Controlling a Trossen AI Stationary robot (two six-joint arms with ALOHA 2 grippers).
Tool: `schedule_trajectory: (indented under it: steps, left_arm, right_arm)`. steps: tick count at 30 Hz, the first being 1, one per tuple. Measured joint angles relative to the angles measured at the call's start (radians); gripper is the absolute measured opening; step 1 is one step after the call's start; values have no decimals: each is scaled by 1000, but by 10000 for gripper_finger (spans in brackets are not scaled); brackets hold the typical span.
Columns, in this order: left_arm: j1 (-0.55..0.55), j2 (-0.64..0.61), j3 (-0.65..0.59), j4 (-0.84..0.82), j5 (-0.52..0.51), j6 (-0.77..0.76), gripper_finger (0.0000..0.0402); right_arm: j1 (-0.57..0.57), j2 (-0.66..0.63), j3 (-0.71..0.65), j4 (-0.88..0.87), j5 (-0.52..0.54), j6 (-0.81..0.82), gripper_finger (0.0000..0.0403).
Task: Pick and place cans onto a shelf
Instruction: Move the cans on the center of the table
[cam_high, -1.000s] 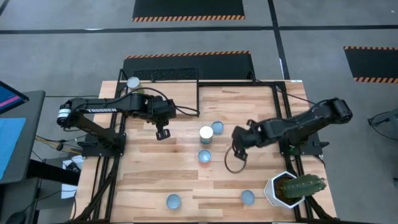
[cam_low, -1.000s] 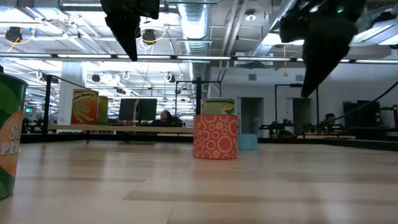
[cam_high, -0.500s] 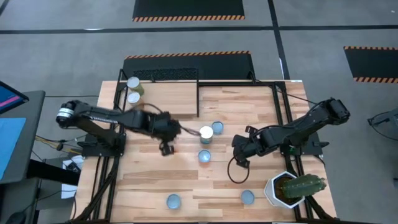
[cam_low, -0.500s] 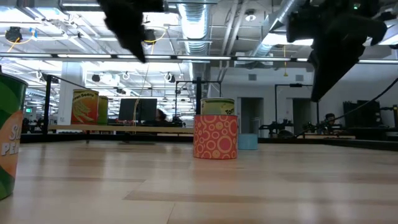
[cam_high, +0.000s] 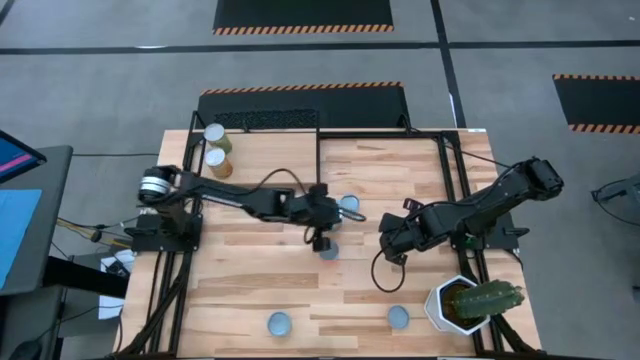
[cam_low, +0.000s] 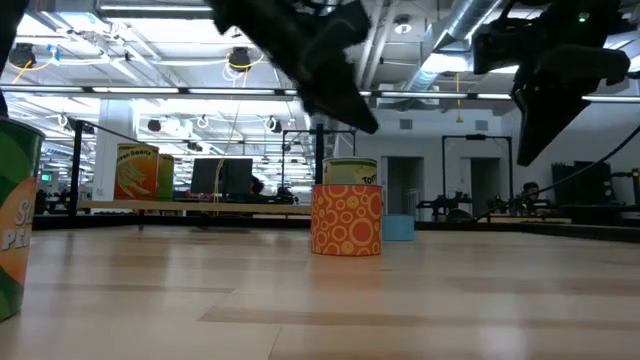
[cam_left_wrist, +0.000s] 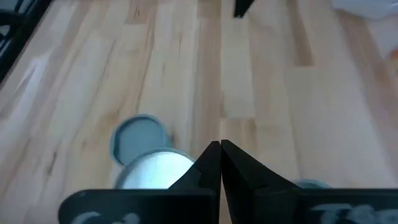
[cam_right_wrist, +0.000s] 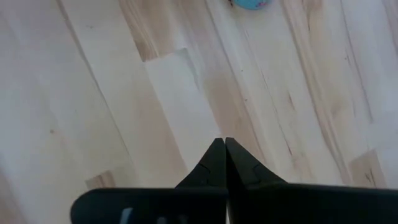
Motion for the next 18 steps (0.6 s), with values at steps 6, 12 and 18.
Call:
schedule_trajectory:
  steps: [6,12,18]
  left_arm:
    - [34,102,148,-12,22,97,0]
    - [84,171,205,-53,79,124,0]
    - [115,189,215,-152,72,106,0]
  right_arm:
    - [38,-2,0,-42,37,51,5]
    - [122,-62,0,-163,91,183,3]
    - [164,-143,-1,-161,116,210,7]
